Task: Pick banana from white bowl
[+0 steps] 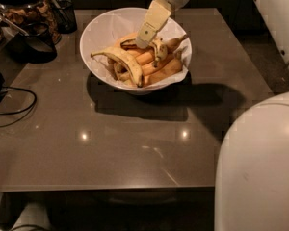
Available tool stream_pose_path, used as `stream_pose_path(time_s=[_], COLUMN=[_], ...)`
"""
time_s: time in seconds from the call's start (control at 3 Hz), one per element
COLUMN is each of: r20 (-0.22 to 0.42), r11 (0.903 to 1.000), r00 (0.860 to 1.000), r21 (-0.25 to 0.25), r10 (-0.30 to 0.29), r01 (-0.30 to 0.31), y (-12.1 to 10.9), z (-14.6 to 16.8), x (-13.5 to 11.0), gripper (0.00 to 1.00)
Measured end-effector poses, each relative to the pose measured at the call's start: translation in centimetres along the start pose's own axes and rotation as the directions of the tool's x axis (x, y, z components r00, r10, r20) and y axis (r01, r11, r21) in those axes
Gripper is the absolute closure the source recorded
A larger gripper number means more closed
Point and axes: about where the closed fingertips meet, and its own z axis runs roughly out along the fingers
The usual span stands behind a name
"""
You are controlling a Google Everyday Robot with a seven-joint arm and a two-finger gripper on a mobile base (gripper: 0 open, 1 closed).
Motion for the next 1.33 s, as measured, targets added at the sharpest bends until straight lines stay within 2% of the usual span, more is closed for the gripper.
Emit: stream_pose_path(time_s=[0.33,0.67,1.33], r20=[0.000,0.033,0.043], r11=[1.0000,0.9999,0.9954], r00=[1.000,0.999,0.995], r21=[0.000,0.002,0.007], r10=[0.000,0.016,0.095], r01=[0.000,-0.016,-0.095], y=[0.0,-0.5,-1.2], z=[0.0,0.4,0.9], x=[0.0,-0.4,-0.8], gripper=[0.00,0.00,0.00])
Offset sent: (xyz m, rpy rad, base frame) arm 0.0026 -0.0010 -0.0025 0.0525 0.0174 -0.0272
